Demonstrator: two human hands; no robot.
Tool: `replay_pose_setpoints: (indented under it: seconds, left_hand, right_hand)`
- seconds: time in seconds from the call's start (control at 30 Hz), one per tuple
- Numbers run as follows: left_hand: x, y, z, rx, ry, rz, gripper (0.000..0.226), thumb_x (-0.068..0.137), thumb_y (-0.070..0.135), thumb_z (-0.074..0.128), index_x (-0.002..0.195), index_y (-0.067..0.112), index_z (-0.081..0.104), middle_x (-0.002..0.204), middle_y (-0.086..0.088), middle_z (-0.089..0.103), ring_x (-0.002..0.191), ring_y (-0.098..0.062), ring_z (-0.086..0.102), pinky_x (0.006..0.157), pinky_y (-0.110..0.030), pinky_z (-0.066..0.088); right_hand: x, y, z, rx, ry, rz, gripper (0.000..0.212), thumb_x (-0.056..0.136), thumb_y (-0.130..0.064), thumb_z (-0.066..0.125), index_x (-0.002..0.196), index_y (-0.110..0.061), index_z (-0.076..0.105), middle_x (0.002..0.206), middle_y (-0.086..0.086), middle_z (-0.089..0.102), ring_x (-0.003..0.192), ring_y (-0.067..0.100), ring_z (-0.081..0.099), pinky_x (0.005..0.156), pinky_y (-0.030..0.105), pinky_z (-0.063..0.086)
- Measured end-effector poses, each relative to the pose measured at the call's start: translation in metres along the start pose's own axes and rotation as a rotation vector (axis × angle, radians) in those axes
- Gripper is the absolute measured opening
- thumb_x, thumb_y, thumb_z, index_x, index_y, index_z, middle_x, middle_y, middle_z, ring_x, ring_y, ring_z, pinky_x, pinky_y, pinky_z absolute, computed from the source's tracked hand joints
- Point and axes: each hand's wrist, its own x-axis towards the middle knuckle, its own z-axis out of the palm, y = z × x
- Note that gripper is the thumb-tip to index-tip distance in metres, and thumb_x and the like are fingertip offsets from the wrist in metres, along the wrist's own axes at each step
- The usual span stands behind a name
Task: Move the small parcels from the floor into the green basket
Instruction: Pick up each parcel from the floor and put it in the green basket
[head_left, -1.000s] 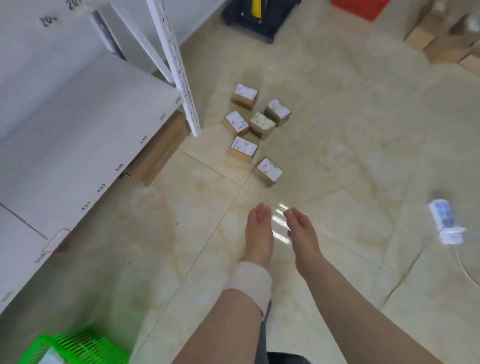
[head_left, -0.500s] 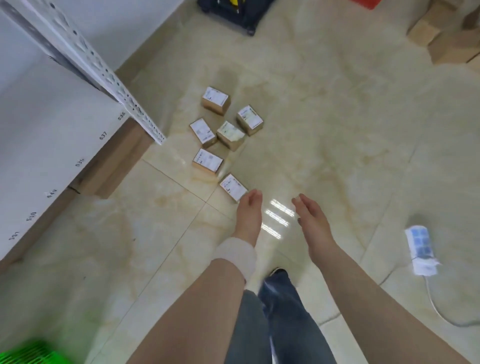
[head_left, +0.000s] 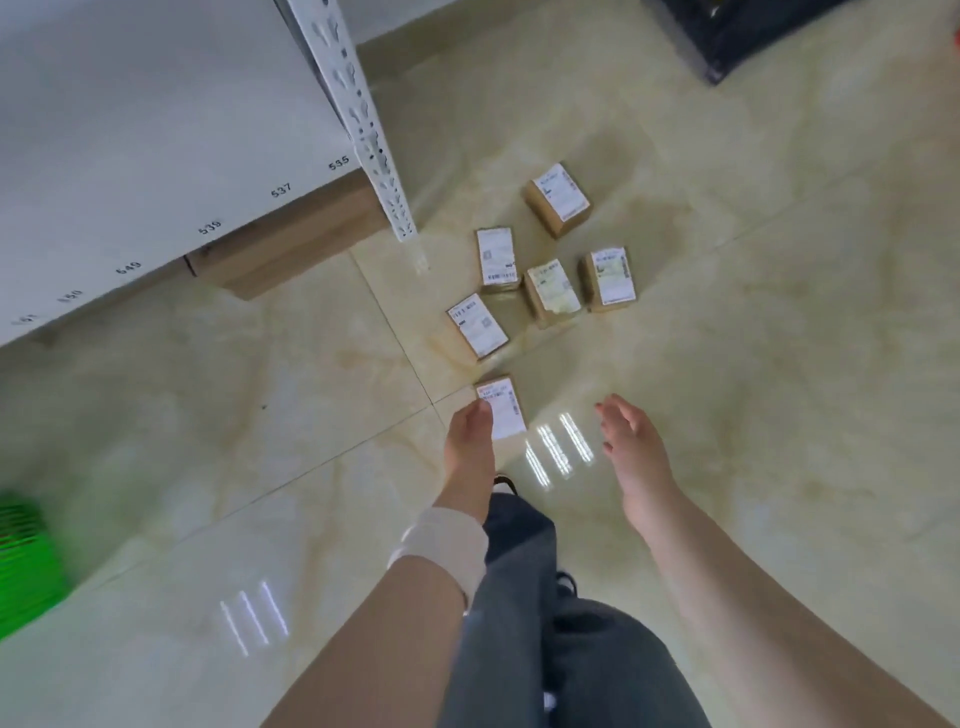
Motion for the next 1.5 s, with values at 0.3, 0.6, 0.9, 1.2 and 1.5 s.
replay_pose_setpoints:
  seconds: [0.3,0.6,0.9,1.2,1.5]
  left_hand:
    - [0.042,-0.012,0.006,-0.128,0.170,-0.044,0.040,0.094,0.035,0.044,0.128,0.015,0.047,0.129,-0.007,0.054,0.120,-0.024,0.050,0.108,-0.038,0.036]
    - [0.158,-0.103,0.042,-0.074,0.169,-0.094,0.050,0.096,0.027,0.041,0.132,-0.008,0.037,0.138,-0.028,0.044,0.128,-0.041,0.042,0.105,-0.043,0.035]
    - [0.343,-0.209,0.060,-0.021,0.186,-0.011,0.051,0.096,0.041,0.035,0.143,0.025,0.029,0.145,-0.003,0.043,0.129,-0.022,0.044,0.095,-0.027,0.030]
    - [0.375,-0.226,0.078,-0.087,0.283,0.176,0.087,0.060,0.070,0.027,0.132,0.026,0.048,0.132,-0.005,0.052,0.125,-0.020,0.041,0.112,-0.038,0.028]
    - [0.280,-0.178,0.044,-0.367,0.152,0.050,0.042,0.097,0.040,0.034,0.133,0.020,0.040,0.116,-0.003,0.056,0.090,-0.009,0.055,0.069,-0.019,0.044]
  right_hand:
    - [0.069,-0.008,0.011,-0.276,-0.190,0.014,0.050,0.094,-0.040,0.045,0.139,-0.019,0.042,0.142,0.003,0.046,0.131,0.020,0.044,0.112,0.041,0.034]
    - [0.193,0.080,0.052,-0.418,-0.346,0.027,0.050,0.095,-0.039,0.043,0.142,-0.022,0.036,0.146,0.000,0.042,0.133,0.018,0.040,0.113,0.041,0.032]
    - [0.355,0.218,0.132,-0.470,-0.463,-0.182,0.020,0.098,-0.028,0.038,0.102,-0.020,0.056,0.098,-0.002,0.066,0.092,0.020,0.063,0.068,0.019,0.052]
    - [0.380,0.256,0.153,-0.332,-0.309,-0.327,0.032,0.080,-0.054,0.037,0.089,-0.034,0.060,0.091,-0.002,0.067,0.089,0.026,0.061,0.083,0.051,0.051]
    - [0.294,0.190,0.144,-0.306,-0.453,-0.190,0.019,0.099,-0.033,0.037,0.094,-0.035,0.055,0.092,-0.009,0.062,0.080,0.006,0.061,0.062,0.017,0.053]
